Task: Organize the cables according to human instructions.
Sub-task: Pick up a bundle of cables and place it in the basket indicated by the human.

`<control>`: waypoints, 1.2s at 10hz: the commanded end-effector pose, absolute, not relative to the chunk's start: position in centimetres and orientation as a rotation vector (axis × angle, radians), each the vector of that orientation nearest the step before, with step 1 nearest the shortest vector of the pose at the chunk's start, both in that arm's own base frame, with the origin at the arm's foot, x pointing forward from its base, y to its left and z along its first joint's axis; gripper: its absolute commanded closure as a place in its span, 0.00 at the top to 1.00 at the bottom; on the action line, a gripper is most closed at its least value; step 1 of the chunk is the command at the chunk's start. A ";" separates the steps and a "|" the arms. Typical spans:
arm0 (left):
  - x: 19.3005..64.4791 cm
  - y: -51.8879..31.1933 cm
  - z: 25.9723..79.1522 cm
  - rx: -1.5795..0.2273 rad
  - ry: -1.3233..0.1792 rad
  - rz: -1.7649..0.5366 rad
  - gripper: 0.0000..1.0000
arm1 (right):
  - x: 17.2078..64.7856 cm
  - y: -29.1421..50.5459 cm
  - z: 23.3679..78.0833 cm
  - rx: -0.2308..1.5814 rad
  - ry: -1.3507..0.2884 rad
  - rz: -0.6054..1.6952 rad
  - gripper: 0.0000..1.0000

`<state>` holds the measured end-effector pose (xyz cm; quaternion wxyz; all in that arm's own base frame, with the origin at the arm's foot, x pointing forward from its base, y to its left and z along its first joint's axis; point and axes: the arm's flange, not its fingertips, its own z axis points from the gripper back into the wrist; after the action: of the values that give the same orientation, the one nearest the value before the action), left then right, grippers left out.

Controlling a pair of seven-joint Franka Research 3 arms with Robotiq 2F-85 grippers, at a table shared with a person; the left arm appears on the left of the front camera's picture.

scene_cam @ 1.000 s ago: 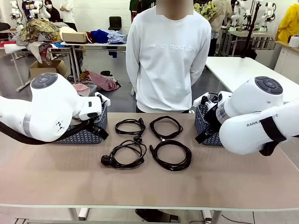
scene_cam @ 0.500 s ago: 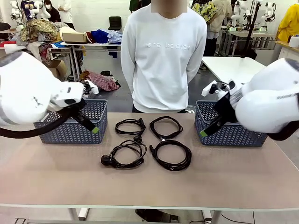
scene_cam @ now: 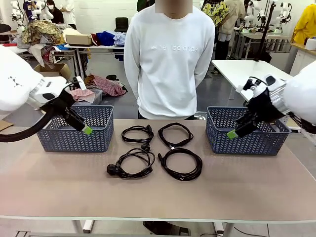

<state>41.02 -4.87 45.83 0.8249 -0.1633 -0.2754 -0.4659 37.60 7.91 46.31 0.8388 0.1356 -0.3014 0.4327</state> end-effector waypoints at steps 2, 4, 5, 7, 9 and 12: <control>42.6 -2.7 45.9 -0.466 -0.596 -1.060 1.00 | 38.6 5.2 46.7 0.416 -0.689 0.964 1.00; 42.8 -2.0 45.9 -0.488 -0.619 -1.082 1.00 | 38.7 4.2 46.9 0.468 -0.713 0.972 1.00; 42.8 -1.9 45.9 -0.493 -0.627 -1.088 1.00 | 38.7 3.9 47.0 0.484 -0.723 0.968 1.00; 43.2 -2.1 46.1 -0.473 -0.660 -1.033 1.00 | 38.7 3.8 47.0 0.477 -0.731 0.938 1.00; 42.4 -1.8 46.0 -0.478 -0.615 -1.069 1.00 | 37.9 4.2 47.4 0.465 -0.709 0.941 1.00; 42.4 -1.8 46.0 -0.478 -0.615 -1.069 1.00 | 37.9 4.2 47.4 0.465 -0.709 0.941 1.00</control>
<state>42.35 -1.97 46.09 0.7985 -0.2134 -0.2753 -0.4909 37.59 4.50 47.52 0.8157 0.2117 -0.3228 0.4308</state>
